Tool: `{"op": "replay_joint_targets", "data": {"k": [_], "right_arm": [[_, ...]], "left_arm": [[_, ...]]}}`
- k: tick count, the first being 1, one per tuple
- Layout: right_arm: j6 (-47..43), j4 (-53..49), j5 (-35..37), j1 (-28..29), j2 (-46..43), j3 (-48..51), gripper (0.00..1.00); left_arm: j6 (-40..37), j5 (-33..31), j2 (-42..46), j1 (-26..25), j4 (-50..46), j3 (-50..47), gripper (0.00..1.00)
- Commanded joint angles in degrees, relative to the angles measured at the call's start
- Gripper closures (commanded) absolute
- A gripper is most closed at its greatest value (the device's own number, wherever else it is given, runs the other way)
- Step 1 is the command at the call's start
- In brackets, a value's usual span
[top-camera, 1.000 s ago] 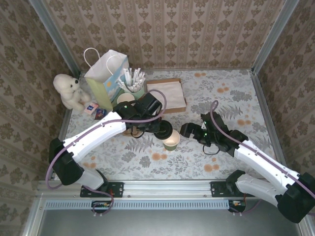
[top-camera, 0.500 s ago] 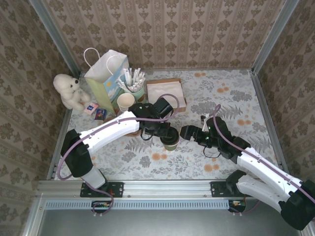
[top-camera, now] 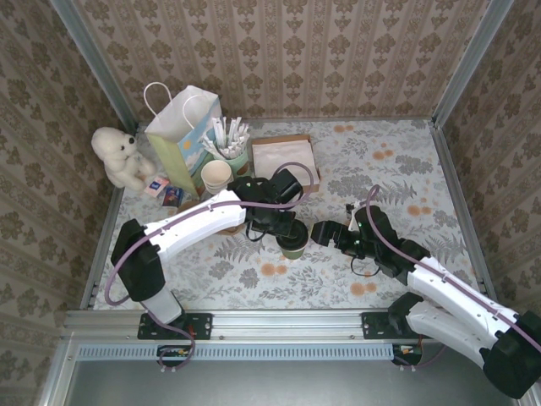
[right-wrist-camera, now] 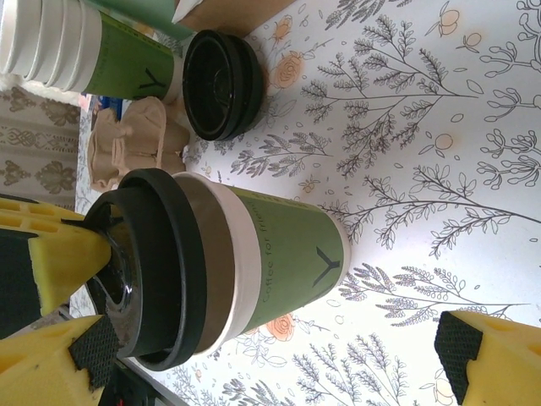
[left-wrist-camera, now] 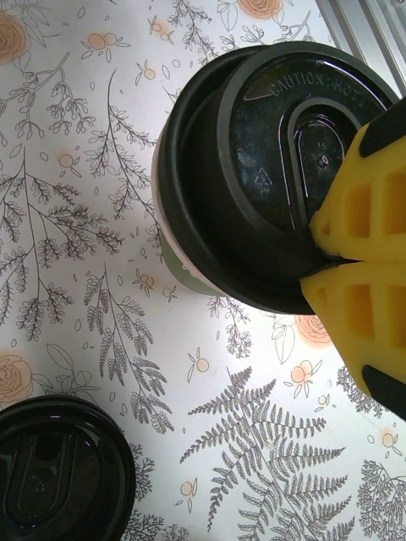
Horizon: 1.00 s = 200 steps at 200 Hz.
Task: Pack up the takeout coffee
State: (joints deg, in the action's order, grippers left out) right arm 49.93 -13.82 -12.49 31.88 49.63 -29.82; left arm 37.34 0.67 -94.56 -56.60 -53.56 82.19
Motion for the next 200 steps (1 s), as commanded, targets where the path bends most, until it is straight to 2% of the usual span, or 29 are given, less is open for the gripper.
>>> {"op": "replay_joint_targets", "data": {"k": [1,200], "right_arm": [[1.24,0.38,-1.28,-0.24,0.49,0.73,0.0],[3.93,1.94,-3.06,-0.24,2.17,3.37,0.01]], "left_arm": [[1.08,-1.48,-0.36,-0.44,-0.98,1.8,1.0],[1.87,1.16,-3.09,-0.8,-0.65,2.09,1.0]]}}
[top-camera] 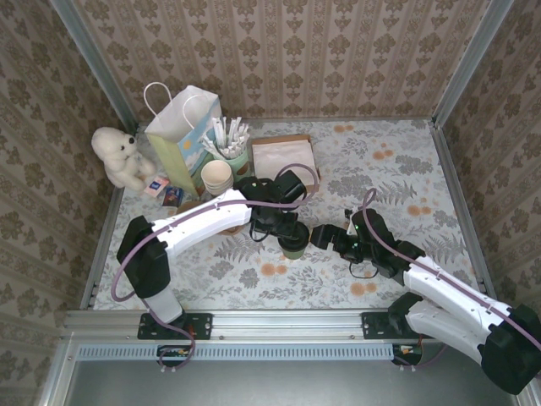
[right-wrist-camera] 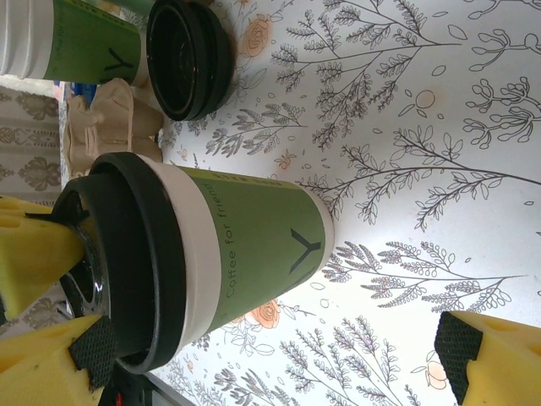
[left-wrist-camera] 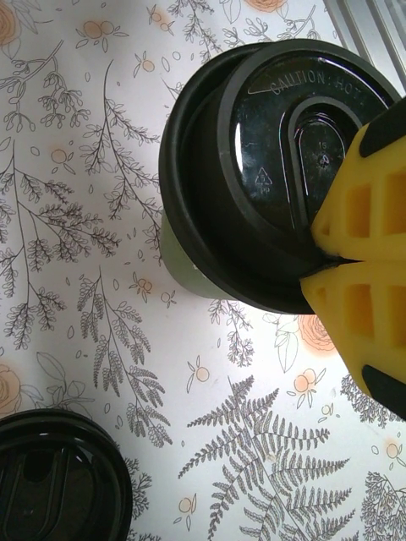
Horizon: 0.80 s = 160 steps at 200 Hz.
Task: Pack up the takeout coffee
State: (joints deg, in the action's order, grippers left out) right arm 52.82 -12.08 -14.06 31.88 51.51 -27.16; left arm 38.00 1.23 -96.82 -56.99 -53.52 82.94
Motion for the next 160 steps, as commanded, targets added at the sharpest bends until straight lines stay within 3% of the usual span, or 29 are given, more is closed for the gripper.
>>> {"op": "replay_joint_targets", "data": {"k": [1,67,90,160], "right_arm": [[1.05,0.2,-1.49,-0.24,0.32,0.7,0.01],[1.78,0.98,-3.11,-0.24,2.53,0.61,0.0],[3.15,4.93,-6.7,-0.24,4.32,0.96,0.0],[3.55,2.85,-5.02,-0.24,5.71,0.16,0.02]], "left_arm": [[1.25,0.64,-0.88,-0.4,-0.66,1.35,1.0],[0.92,1.19,-1.9,-0.49,-0.8,1.26,1.0],[1.02,1.45,-2.57,-0.5,-1.24,1.05,1.0],[1.11,1.45,-2.37,-0.56,-0.99,0.65,1.0]]}}
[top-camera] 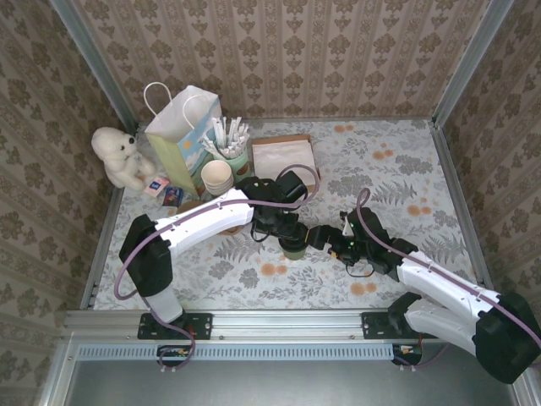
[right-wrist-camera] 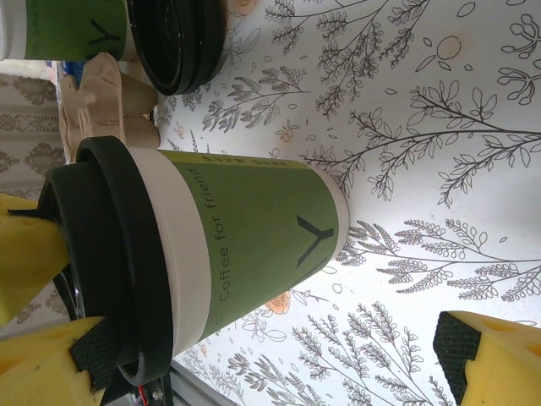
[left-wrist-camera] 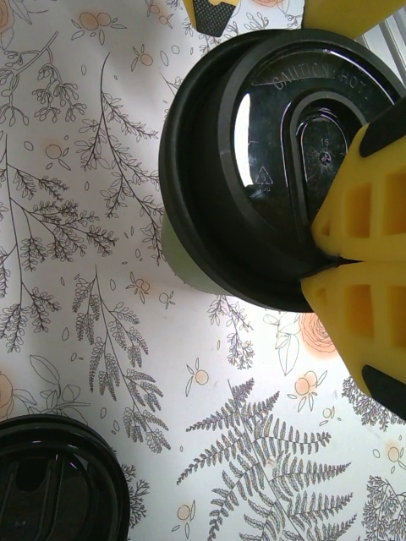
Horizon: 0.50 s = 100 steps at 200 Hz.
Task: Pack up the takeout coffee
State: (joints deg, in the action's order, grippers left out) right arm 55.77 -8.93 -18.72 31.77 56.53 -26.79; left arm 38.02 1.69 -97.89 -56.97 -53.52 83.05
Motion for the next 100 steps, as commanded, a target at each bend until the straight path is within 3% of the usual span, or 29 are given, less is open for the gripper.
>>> {"op": "replay_joint_targets", "data": {"k": [1,100], "right_arm": [[0.59,-0.39,-0.4,-0.13,0.68,-0.2,0.02],[-0.93,-5.29,1.0,-0.11,0.95,-0.45,0.0]], "left_arm": [[1.09,0.97,-1.32,-0.54,-1.03,0.5,1.0],[0.46,1.38,-1.87,-0.51,-1.24,1.13,1.0]]}}
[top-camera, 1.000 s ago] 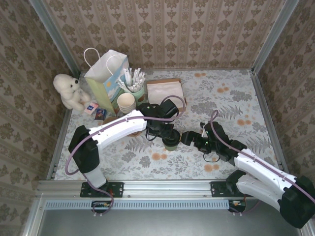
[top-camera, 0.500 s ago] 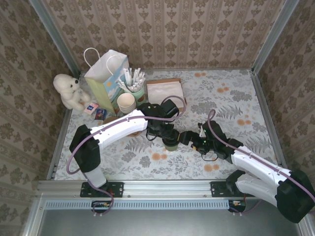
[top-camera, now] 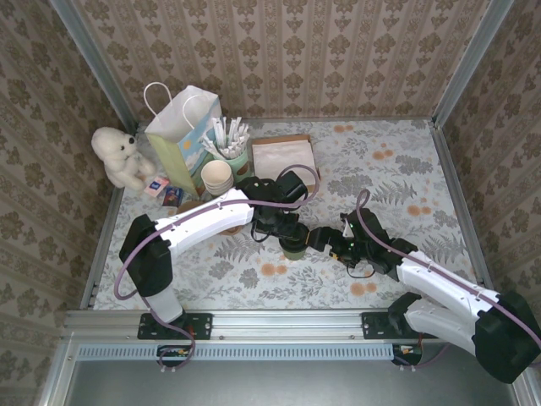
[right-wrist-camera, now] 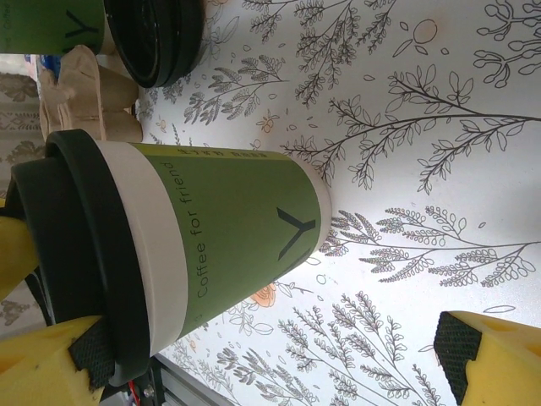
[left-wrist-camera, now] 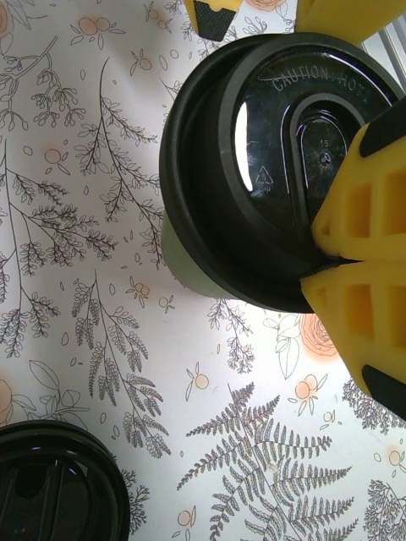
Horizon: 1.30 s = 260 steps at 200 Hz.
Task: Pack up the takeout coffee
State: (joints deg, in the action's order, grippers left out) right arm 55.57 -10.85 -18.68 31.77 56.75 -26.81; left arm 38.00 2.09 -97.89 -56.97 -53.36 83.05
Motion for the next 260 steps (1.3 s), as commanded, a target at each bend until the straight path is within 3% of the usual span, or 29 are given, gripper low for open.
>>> {"op": "replay_joint_targets", "data": {"k": [1,108,183,206,243,260], "right_arm": [[-0.73,-3.42,1.03,-0.07,0.77,-0.44,0.0],[-0.47,-5.99,1.31,-0.13,3.08,-0.7,0.0],[3.05,-8.84,3.5,-0.13,6.36,1.58,0.0],[2.6,-10.36,3.3,-0.28,5.8,-0.21,0.0],[-0.04,-7.13,-6.15,-4.31,0.84,-6.81,0.0],[-3.23,-5.82,-4.97,-7.19,0.06,-8.88,0.0]], "left_arm": [[0.49,1.03,-1.87,-0.51,-1.39,1.14,1.0],[-0.52,1.98,-2.6,-0.53,-2.22,0.03,1.0],[-0.85,5.89,-4.78,0.19,-1.9,-10.16,1.0],[-2.99,4.22,-6.26,0.19,-3.81,-7.29,1.0],[-10.05,-0.46,-4.52,1.93,-6.31,0.45,1.0],[-14.59,-1.03,-4.36,2.78,-6.17,3.45,1.0]]}}
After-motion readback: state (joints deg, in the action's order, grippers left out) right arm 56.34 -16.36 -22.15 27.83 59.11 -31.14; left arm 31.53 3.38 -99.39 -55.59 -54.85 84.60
